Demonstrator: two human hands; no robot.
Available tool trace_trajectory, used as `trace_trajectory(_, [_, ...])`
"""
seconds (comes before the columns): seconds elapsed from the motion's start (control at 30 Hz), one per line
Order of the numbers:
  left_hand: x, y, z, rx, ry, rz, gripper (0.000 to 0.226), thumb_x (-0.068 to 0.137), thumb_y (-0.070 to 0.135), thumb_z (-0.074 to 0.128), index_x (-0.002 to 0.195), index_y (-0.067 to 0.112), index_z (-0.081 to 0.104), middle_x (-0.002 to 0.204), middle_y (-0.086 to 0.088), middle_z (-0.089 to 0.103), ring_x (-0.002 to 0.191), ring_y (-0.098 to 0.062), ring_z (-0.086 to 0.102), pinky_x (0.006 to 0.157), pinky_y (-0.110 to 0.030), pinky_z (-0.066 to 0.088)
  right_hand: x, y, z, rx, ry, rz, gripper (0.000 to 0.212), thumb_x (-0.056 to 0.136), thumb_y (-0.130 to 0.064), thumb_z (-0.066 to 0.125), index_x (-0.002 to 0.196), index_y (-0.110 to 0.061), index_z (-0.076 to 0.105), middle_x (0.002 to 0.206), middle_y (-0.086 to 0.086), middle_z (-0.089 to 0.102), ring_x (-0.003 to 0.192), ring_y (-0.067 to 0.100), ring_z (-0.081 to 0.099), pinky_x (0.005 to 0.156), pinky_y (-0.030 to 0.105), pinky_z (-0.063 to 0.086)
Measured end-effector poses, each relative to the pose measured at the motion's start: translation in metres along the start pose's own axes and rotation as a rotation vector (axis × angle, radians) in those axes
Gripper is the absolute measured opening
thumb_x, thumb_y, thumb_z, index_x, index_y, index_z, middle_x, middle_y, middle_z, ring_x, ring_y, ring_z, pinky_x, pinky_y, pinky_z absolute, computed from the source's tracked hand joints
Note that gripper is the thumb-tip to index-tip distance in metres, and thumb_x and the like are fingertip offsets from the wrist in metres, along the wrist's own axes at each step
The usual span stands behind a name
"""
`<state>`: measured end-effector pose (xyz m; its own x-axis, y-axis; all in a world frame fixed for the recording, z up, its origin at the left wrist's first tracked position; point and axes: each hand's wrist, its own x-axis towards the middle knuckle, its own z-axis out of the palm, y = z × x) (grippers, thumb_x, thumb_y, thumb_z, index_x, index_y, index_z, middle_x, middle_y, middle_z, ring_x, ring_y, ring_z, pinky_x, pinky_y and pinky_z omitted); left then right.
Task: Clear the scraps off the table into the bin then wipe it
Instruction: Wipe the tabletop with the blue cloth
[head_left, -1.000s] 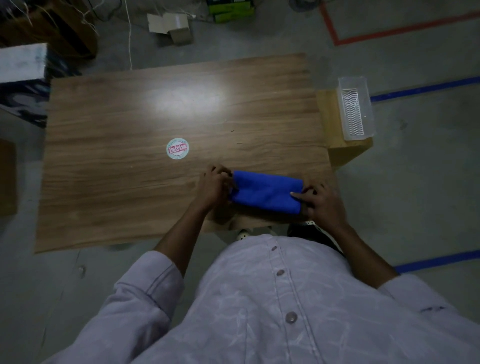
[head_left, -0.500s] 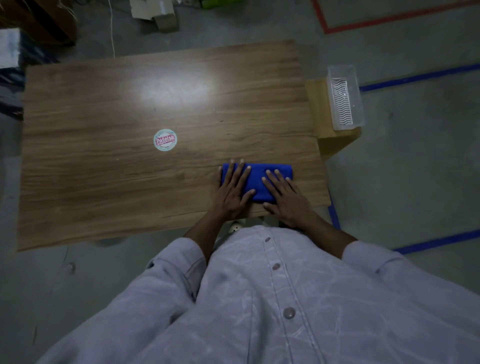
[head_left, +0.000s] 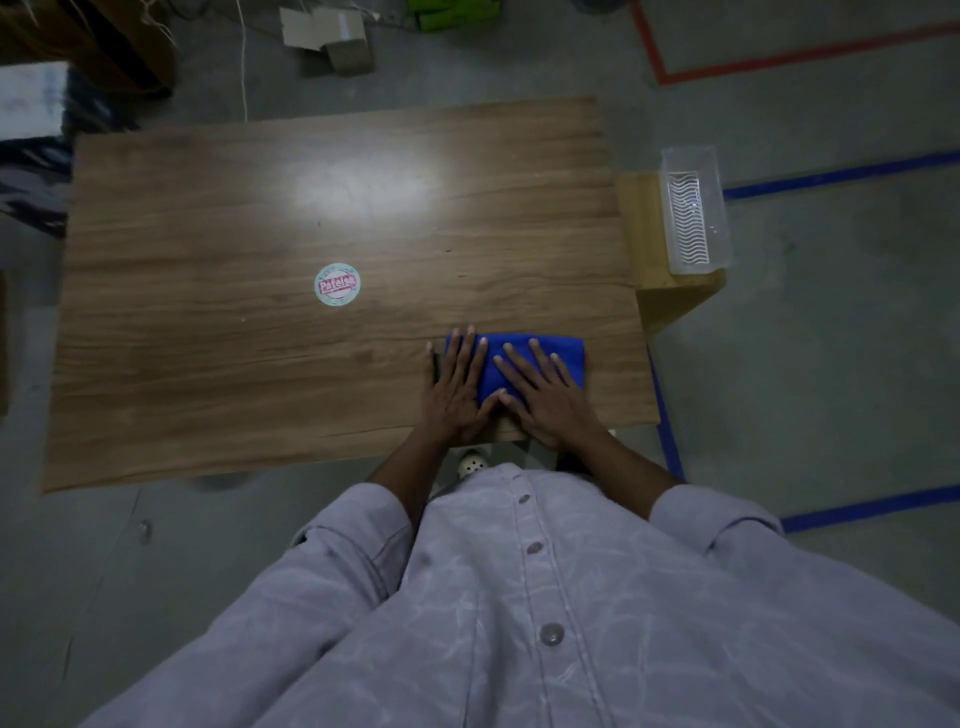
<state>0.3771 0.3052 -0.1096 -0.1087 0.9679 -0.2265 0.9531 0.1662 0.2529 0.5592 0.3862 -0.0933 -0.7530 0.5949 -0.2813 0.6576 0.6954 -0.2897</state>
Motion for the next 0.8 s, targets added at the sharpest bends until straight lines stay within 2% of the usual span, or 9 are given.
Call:
trace_trajectory(0.1, [0.002, 0.001, -0.001, 0.009, -0.07, -0.036, 0.086, 0.096, 0.071, 0.012, 0.161, 0.016, -0.002, 0.17, -0.01, -0.007, 0.157, -0.029, -0.007, 0.123, -0.059, -0.004, 0.001, 0.001, -0.005, 0.096, 0.003, 0.453, 0.071, 0.1, -0.067, 0.012, 0.16, -0.034, -0.007, 0.167, -0.002, -0.019, 0.152, 0.031, -0.022, 0.121, 0.055, -0.014])
trace_trajectory(0.17, [0.004, 0.001, -0.003, -0.01, -0.099, -0.052, 0.087, 0.095, 0.073, 0.011, 0.16, 0.02, -0.012, 0.167, -0.007, -0.021, 0.155, -0.026, -0.02, 0.122, -0.059, -0.009, 0.006, 0.003, -0.015, 0.154, 0.095, 0.697, 0.078, 0.1, -0.067, 0.018, 0.162, -0.024, -0.003, 0.167, 0.01, -0.017, 0.152, 0.036, -0.019, 0.121, 0.058, -0.012])
trace_trajectory(0.3, [0.005, -0.001, -0.011, -0.123, -0.102, -0.005, 0.106, 0.089, 0.083, 0.031, 0.163, 0.018, -0.007, 0.169, -0.009, -0.019, 0.153, -0.025, -0.026, 0.122, -0.057, -0.014, 0.005, 0.003, -0.032, 0.06, 0.189, 0.401, 0.068, 0.104, -0.044, 0.042, 0.161, -0.018, 0.016, 0.169, 0.008, 0.006, 0.155, 0.032, 0.003, 0.121, 0.056, 0.007])
trace_trajectory(0.4, [0.001, -0.007, -0.025, -0.011, -0.068, 0.136, 0.117, 0.078, 0.082, 0.053, 0.164, 0.016, 0.007, 0.17, -0.014, -0.007, 0.155, -0.035, -0.016, 0.122, -0.061, -0.011, 0.002, 0.009, -0.035, 0.125, 0.207, 0.357, 0.055, 0.098, -0.029, 0.056, 0.15, -0.019, 0.041, 0.161, 0.008, 0.031, 0.147, 0.031, 0.027, 0.111, 0.056, 0.024])
trace_trajectory(0.5, [0.001, -0.014, -0.034, 0.06, -0.063, 0.209, 0.093, 0.082, 0.05, 0.072, 0.158, 0.014, 0.034, 0.168, -0.017, 0.018, 0.155, -0.043, 0.005, 0.123, -0.065, 0.006, -0.005, 0.026, -0.037, 0.253, 0.335, 0.465, 0.042, 0.095, -0.031, 0.052, 0.136, -0.021, 0.057, 0.141, 0.009, 0.051, 0.13, 0.032, 0.043, 0.103, 0.049, 0.031])
trace_trajectory(0.6, [0.006, -0.014, -0.046, -0.033, 0.013, 0.237, 0.053, 0.087, 0.036, 0.055, 0.133, 0.011, 0.065, 0.144, -0.017, 0.058, 0.144, -0.042, 0.041, 0.118, -0.065, 0.027, -0.011, 0.033, -0.049, 0.388, 0.5, 0.603, 0.036, 0.1, -0.036, 0.043, 0.123, -0.018, 0.064, 0.125, 0.012, 0.058, 0.119, 0.031, 0.045, 0.099, 0.045, 0.036])
trace_trajectory(0.67, [0.015, -0.006, -0.067, -0.179, 0.036, 0.175, 0.05, 0.087, 0.032, 0.043, 0.122, 0.007, 0.068, 0.123, -0.019, 0.07, 0.126, -0.039, 0.059, 0.112, -0.053, 0.038, -0.013, 0.034, -0.059, 0.458, 0.524, 0.67, 0.035, 0.1, -0.039, 0.047, 0.12, -0.016, 0.063, 0.126, 0.013, 0.056, 0.119, 0.031, 0.042, 0.101, 0.042, 0.035])
trace_trajectory(0.73, [0.029, 0.007, -0.101, -0.258, 0.006, 0.084, 0.035, 0.094, 0.019, 0.048, 0.123, 0.007, 0.065, 0.113, -0.02, 0.07, 0.108, -0.037, 0.064, 0.094, -0.041, 0.045, -0.015, 0.037, -0.071, 0.49, 0.431, 0.552, 0.052, 0.094, -0.058, 0.05, 0.131, -0.023, 0.056, 0.136, 0.009, 0.049, 0.128, 0.028, 0.038, 0.105, 0.036, 0.027])
trace_trajectory(0.8, [0.05, 0.014, -0.132, -0.254, -0.025, 0.059, 0.029, 0.097, 0.011, 0.053, 0.124, 0.011, 0.063, 0.111, -0.016, 0.069, 0.101, -0.034, 0.063, 0.084, -0.04, 0.049, -0.012, 0.037, -0.087, 0.569, 0.286, 0.386, 0.077, 0.08, -0.069, 0.068, 0.144, -0.035, 0.043, 0.148, 0.002, 0.04, 0.137, 0.021, 0.031, 0.105, 0.037, 0.023])
